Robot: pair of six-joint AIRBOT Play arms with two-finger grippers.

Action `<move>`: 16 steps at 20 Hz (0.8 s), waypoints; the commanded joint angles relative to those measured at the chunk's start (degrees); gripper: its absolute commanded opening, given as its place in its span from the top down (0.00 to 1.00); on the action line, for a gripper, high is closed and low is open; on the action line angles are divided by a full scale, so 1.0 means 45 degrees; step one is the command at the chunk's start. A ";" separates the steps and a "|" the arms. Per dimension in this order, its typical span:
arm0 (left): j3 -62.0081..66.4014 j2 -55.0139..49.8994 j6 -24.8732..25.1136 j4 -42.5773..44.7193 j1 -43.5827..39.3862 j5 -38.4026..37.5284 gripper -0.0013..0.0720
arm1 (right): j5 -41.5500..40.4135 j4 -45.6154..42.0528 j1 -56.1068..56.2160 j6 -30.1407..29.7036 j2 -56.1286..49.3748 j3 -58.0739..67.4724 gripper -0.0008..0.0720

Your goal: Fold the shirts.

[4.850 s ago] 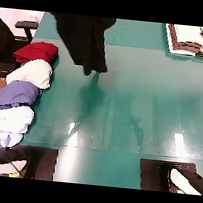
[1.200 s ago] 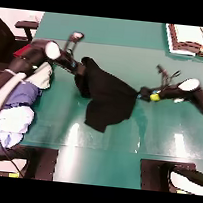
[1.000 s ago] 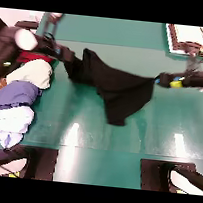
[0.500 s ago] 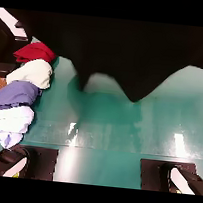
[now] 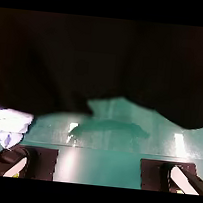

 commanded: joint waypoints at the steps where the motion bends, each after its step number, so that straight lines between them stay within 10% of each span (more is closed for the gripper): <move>1: -0.0005 -0.2181 -0.0005 0.0408 0.0010 -0.2730 0.95 | 0.0651 -0.0024 0.1413 0.1112 -0.1579 -0.0996 0.97; 12: -0.2370 -1.0618 -0.0107 0.0330 0.0393 -0.0525 0.94 | -0.1457 -0.2812 0.4313 0.1617 -0.7529 -0.4250 0.97; 13: -0.2370 -1.0739 -0.0107 0.0306 0.0559 -0.0539 0.81 | -0.1506 -0.2817 0.4308 0.1617 -0.7762 -0.4250 0.96; 14: -0.2365 -1.0729 -0.0112 0.0267 0.0748 -0.0583 0.41 | -0.1496 -0.2812 0.4240 0.1549 -0.7932 -0.4250 0.80; 15: -0.2283 -1.0661 -0.0112 0.0175 0.0952 -0.0792 0.26 | -0.1491 -0.2807 0.4129 0.1457 -0.8004 -0.4250 0.52; 16: -0.2103 -1.0574 -0.0107 0.0034 0.1229 -0.1341 0.26 | -0.1428 -0.2579 0.3988 0.1132 -0.8009 -0.4250 0.49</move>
